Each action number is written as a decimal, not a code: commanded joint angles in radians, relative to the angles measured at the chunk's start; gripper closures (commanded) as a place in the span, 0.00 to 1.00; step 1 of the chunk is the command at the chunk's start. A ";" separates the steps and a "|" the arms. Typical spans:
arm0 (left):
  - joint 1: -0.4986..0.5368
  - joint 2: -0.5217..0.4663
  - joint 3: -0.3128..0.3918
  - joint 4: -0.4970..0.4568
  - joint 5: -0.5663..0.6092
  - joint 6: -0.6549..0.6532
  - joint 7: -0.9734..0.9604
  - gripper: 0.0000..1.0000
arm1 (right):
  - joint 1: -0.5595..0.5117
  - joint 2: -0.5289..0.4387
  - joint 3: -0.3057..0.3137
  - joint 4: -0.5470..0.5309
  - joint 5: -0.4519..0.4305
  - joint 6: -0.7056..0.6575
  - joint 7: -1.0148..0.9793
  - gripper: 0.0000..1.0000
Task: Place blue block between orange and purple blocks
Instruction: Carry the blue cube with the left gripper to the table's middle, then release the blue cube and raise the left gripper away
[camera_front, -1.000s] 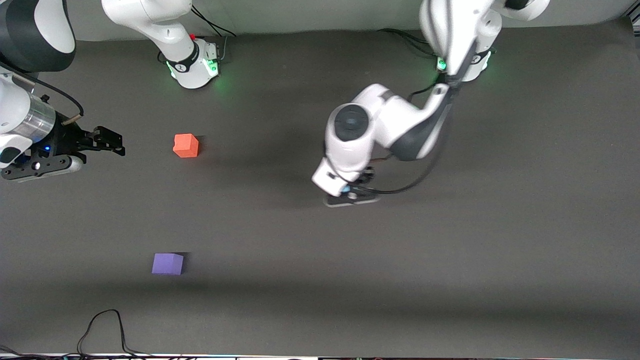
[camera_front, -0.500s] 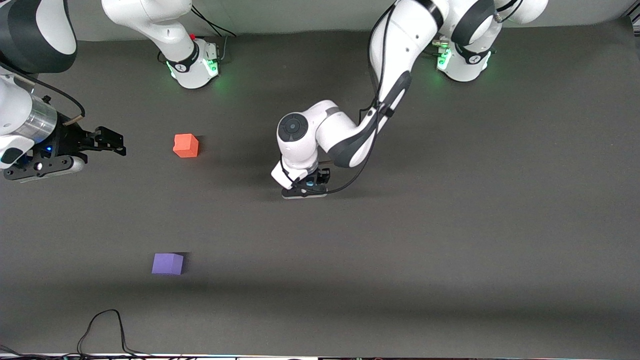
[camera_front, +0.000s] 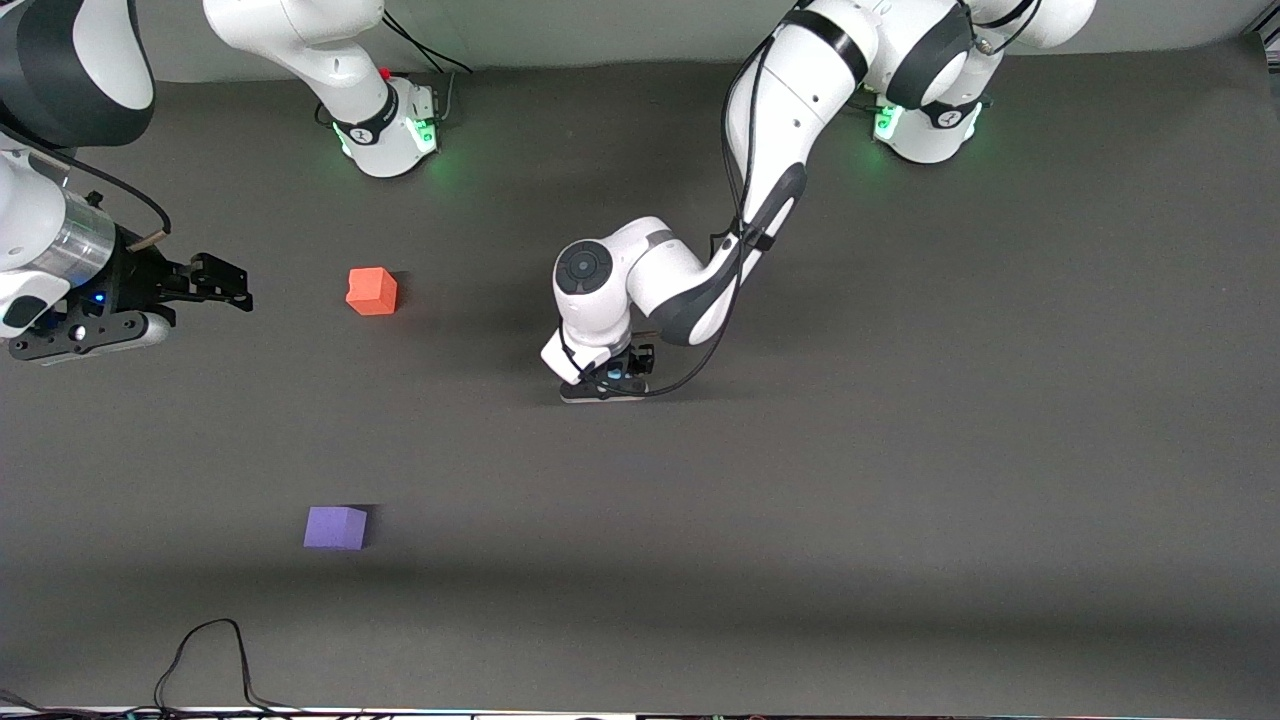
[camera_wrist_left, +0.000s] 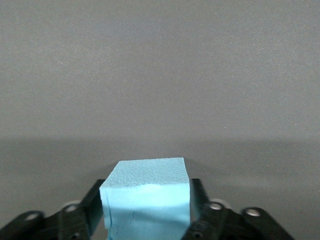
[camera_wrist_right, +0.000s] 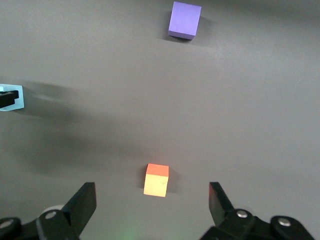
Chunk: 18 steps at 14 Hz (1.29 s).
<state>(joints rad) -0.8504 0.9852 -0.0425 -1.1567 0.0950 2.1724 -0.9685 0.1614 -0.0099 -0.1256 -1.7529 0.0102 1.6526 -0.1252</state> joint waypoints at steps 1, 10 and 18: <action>-0.012 0.007 0.015 0.032 0.014 -0.025 -0.012 0.00 | 0.006 -0.004 0.000 0.000 -0.006 0.004 -0.001 0.00; 0.215 -0.262 0.003 0.038 -0.116 -0.377 0.201 0.00 | 0.093 -0.007 0.003 0.000 0.060 -0.004 0.086 0.00; 0.677 -0.660 0.009 -0.283 -0.163 -0.497 0.676 0.00 | 0.502 0.115 0.004 0.151 0.175 0.009 0.612 0.00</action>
<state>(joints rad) -0.2508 0.4416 -0.0254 -1.3099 -0.0597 1.6918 -0.4092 0.6049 0.0100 -0.1069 -1.7143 0.1265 1.6719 0.3919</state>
